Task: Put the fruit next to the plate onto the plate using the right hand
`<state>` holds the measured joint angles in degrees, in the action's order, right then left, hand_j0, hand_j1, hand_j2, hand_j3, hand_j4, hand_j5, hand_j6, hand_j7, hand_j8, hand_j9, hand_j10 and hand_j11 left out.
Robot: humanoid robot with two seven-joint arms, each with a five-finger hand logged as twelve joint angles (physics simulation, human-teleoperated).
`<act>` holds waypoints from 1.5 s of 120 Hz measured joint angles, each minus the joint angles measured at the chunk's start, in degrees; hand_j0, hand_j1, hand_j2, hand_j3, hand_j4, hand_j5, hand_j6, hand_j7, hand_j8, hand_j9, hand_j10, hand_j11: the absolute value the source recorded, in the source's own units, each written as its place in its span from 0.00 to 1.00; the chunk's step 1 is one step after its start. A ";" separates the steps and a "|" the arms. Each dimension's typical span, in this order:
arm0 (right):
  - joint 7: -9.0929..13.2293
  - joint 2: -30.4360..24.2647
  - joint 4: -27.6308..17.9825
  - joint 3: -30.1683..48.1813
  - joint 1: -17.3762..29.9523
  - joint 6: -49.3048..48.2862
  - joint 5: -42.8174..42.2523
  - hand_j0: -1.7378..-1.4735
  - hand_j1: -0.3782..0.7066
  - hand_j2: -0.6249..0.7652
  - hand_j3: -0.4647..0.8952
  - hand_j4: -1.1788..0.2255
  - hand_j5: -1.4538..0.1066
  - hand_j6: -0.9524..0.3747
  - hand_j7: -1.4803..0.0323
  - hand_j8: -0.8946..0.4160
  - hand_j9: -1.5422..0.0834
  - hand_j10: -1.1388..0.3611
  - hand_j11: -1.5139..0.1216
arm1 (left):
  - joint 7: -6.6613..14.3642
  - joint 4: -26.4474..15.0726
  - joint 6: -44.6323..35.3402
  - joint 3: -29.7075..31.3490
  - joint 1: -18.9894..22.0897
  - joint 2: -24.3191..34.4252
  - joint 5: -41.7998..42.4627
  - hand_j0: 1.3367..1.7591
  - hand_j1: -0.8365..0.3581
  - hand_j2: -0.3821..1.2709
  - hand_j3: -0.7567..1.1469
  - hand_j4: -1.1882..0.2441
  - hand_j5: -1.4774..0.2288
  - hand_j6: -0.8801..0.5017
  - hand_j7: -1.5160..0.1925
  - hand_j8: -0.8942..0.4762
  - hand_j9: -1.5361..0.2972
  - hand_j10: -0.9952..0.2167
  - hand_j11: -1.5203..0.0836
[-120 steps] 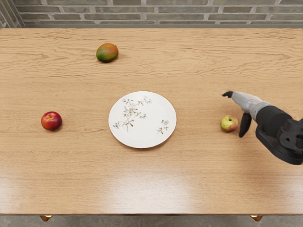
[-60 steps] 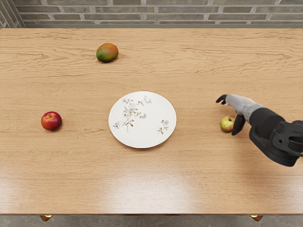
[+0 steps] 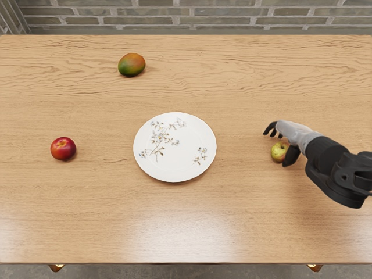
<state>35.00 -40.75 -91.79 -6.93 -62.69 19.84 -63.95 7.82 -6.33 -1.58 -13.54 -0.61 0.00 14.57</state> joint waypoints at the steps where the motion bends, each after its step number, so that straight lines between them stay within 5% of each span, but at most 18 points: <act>1: 0.00 0.00 0.00 0.00 0.01 0.00 0.00 0.30 0.42 0.40 0.34 0.58 0.63 0.44 0.67 0.41 0.66 0.52 0.64 | 0.00 0.00 0.00 0.00 0.00 0.00 -0.01 0.76 0.99 0.23 0.40 0.83 0.87 0.64 0.89 0.65 0.84 0.82 0.95; 44: 0.00 0.06 -0.06 -0.16 0.63 0.06 0.00 0.31 0.55 0.39 0.34 0.49 0.52 0.35 0.56 0.31 0.55 0.44 0.53 | 0.00 0.00 0.00 0.00 0.09 0.00 0.00 0.76 0.99 0.23 0.40 0.83 0.87 0.64 0.89 0.65 0.84 0.82 0.95; 74: 0.04 0.13 -0.07 -0.17 0.61 -0.32 -0.11 0.34 0.59 0.43 0.34 0.41 0.41 0.38 0.45 0.38 0.44 0.36 0.42 | 0.00 0.00 0.00 -0.01 0.09 0.00 0.01 0.76 0.99 0.23 0.40 0.83 0.87 0.64 0.89 0.65 0.84 0.82 0.95; 105: -0.02 -0.05 -0.50 0.07 -0.83 -1.38 0.11 0.33 0.59 0.55 0.34 0.36 0.35 0.35 0.39 0.35 0.39 0.32 0.37 | 0.00 0.00 0.00 0.00 0.09 0.00 0.00 0.76 0.99 0.23 0.40 0.83 0.87 0.64 0.89 0.65 0.84 0.82 0.95; 136: -0.06 -0.46 -2.13 0.27 -6.28 -3.78 3.45 0.32 0.58 0.56 0.34 0.36 0.33 0.35 0.38 0.35 0.36 0.31 0.34 | 0.00 0.04 0.00 0.00 0.02 0.00 -0.04 0.76 0.99 0.23 0.40 0.83 0.87 0.64 0.89 0.65 0.84 0.82 0.95; 180: 0.01 1.59 -3.57 0.36 -14.66 -7.10 8.80 0.31 0.67 0.72 0.34 0.36 0.31 0.37 0.37 0.36 0.37 0.32 0.35 | -0.01 0.08 0.00 0.00 0.00 0.00 -0.04 0.76 0.99 0.23 0.40 0.83 0.87 0.64 0.89 0.65 0.84 0.82 0.95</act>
<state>35.01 -39.16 -95.36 -6.57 -77.35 12.74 -55.15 7.81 -6.25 -1.58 -13.54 -0.62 0.00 14.53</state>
